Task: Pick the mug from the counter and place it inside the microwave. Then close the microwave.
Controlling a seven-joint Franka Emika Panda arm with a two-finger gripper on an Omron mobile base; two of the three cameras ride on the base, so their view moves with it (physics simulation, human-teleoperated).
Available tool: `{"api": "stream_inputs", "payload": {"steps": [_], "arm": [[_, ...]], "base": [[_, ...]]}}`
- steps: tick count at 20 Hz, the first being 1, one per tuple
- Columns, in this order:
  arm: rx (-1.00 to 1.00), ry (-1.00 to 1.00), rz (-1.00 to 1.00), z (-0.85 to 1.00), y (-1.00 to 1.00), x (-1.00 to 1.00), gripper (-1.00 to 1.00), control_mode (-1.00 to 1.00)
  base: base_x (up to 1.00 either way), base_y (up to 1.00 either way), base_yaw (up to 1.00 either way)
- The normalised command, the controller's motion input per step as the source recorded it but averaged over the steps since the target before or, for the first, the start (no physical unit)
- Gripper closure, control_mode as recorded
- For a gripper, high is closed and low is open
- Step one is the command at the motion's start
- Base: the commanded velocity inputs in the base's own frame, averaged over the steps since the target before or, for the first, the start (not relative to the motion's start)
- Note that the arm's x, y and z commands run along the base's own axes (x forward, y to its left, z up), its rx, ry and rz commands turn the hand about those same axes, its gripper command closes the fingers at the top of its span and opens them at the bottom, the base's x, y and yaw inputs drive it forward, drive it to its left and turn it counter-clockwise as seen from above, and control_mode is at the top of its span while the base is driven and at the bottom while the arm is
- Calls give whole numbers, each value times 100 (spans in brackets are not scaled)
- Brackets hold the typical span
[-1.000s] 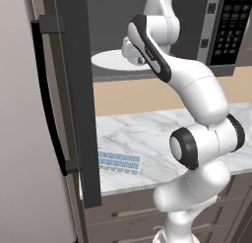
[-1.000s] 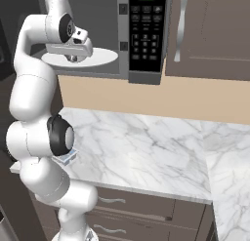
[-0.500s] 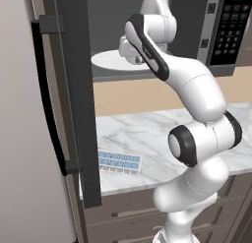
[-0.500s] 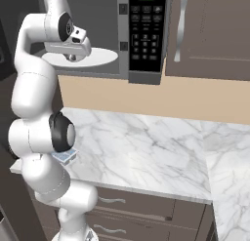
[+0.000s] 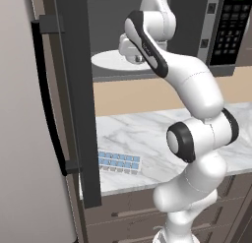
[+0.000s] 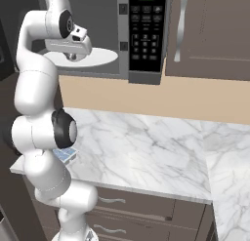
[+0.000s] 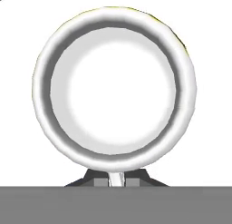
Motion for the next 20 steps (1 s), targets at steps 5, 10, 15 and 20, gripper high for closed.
{"api": "stream_inputs", "payload": {"steps": [5, 10, 15, 20], "arm": [[0, 0, -3, 0, -2, -1, -100, -100], [0, 0, 0, 0, 0, -7, -100, -100], [0, 0, 0, 6, 0, -27, -100, -100], [0, -3, 0, 0, 0, -67, -100, -100]], "base": [[0, 0, 0], [0, 0, 0], [0, 0, 0], [0, 0, 0]]}}
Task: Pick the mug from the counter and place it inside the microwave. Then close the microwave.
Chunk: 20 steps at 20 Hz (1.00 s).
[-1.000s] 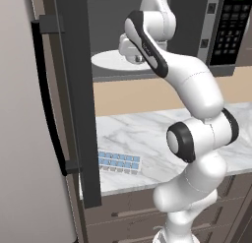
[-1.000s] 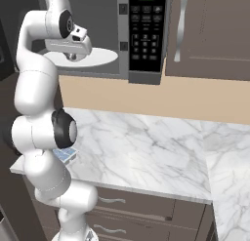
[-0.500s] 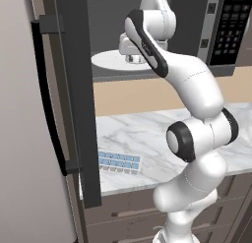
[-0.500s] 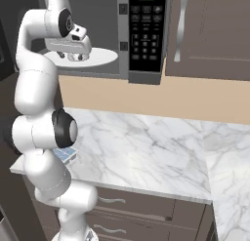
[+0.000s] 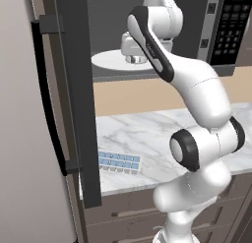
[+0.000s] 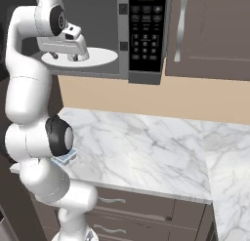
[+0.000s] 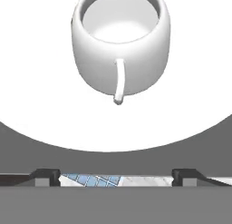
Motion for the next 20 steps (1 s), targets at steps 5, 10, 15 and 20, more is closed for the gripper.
{"api": "stream_inputs", "payload": {"steps": [5, 10, 15, 20], "arm": [[0, -7, 0, 0, 0, -70, -100, -100], [0, -8, 0, -2, 0, -36, -100, -100], [0, -12, 0, -26, -1, -4, -100, -100], [0, -8, 0, -7, 0, -3, -100, -100]], "base": [[0, 0, 0], [0, 0, 0], [0, 0, 0], [0, 0, 0]]}}
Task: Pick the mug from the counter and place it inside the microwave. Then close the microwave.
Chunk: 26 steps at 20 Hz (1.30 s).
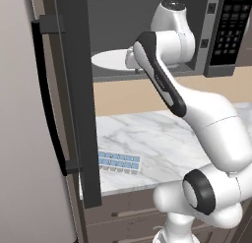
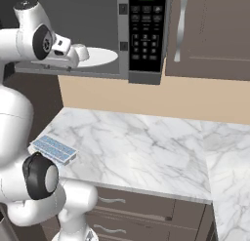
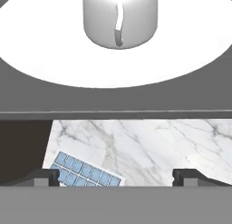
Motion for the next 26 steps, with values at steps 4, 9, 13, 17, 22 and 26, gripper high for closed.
{"api": "stream_inputs", "payload": {"steps": [4, 9, 13, 17, 22, 26], "arm": [[0, -4, 0, 11, 0, -25, -100, -100], [0, -5, 0, 24, 0, -27, -100, -100], [0, -5, 0, 19, 0, -28, -100, -100], [0, -5, 0, 4, 0, -16, -100, -100], [0, -5, 0, 0, 0, -12, -100, -100], [0, -9, 0, 0, 0, -36, -100, -100]], "base": [[0, 0, 0], [0, 0, 0], [0, 0, 0], [0, 0, 0], [0, 0, 0], [0, 0, 0]]}}
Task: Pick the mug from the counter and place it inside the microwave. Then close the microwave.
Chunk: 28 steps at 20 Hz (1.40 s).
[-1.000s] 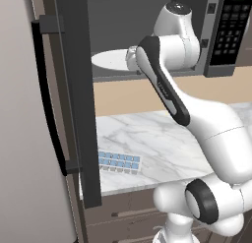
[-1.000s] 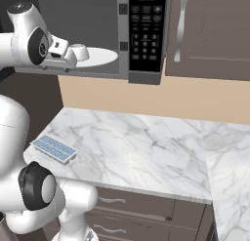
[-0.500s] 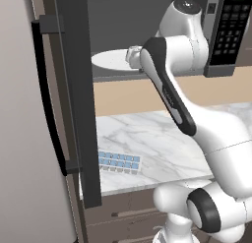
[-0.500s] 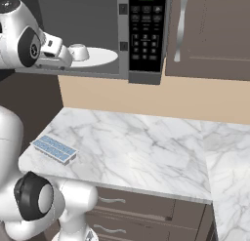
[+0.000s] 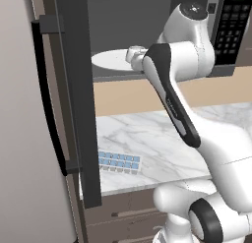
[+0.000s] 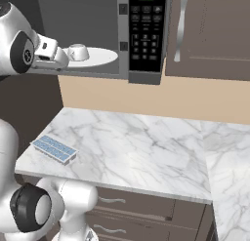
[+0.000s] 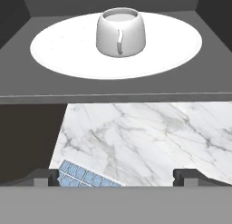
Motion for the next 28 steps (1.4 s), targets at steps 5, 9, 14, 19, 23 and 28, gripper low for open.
{"api": "stream_inputs", "payload": {"steps": [5, 9, 14, 19, 23, 28], "arm": [[0, -8, 0, 0, 0, -50, -100, -100], [0, -7, 0, 0, 0, -55, -100, -100], [0, -12, 0, 0, 0, -51, -100, -100], [0, -19, 0, 0, 0, -47, -100, -100], [0, -15, 0, 0, 0, -34, -100, -100], [-1, -7, 0, 6, 0, -22, -100, -100]], "base": [[0, 0, 0], [0, 0, 0], [0, 0, 0], [0, 0, 0], [0, 0, 0], [0, 0, 0]]}}
